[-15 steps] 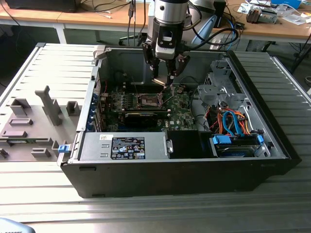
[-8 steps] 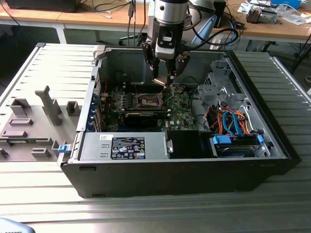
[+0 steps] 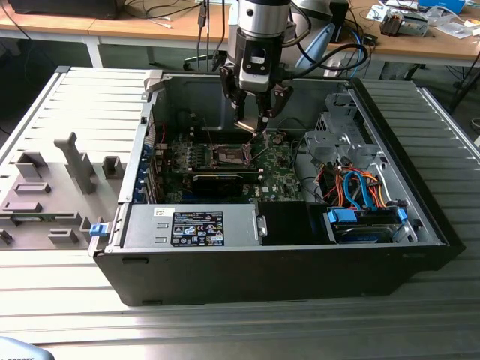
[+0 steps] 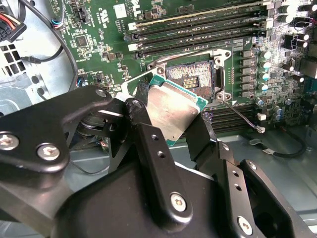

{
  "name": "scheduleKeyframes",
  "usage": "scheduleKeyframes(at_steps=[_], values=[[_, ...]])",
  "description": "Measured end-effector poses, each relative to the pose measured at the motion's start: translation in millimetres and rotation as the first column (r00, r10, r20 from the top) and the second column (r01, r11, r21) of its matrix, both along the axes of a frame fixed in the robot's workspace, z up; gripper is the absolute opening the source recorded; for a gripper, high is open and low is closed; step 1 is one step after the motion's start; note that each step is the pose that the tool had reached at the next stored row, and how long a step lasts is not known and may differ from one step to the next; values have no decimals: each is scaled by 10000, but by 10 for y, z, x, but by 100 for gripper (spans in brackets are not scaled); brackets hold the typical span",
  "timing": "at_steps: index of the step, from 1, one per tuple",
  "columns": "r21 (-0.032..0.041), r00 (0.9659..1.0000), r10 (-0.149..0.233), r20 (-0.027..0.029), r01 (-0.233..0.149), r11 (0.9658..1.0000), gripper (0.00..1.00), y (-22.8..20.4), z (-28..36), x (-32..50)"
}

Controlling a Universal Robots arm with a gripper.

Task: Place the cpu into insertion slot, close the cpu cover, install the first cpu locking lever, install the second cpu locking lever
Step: 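Place the cpu into insertion slot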

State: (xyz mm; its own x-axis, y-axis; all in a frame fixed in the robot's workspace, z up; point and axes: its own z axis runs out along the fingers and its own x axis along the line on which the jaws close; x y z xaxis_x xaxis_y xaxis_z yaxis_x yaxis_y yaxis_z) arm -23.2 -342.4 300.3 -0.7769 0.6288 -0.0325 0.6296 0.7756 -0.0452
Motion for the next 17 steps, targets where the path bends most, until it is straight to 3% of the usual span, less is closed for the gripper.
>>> scheduleKeyframes(at_steps=[17], values=[[0, 9999, -125, 0, 125, 9999, 55, 0, -5, 0]])
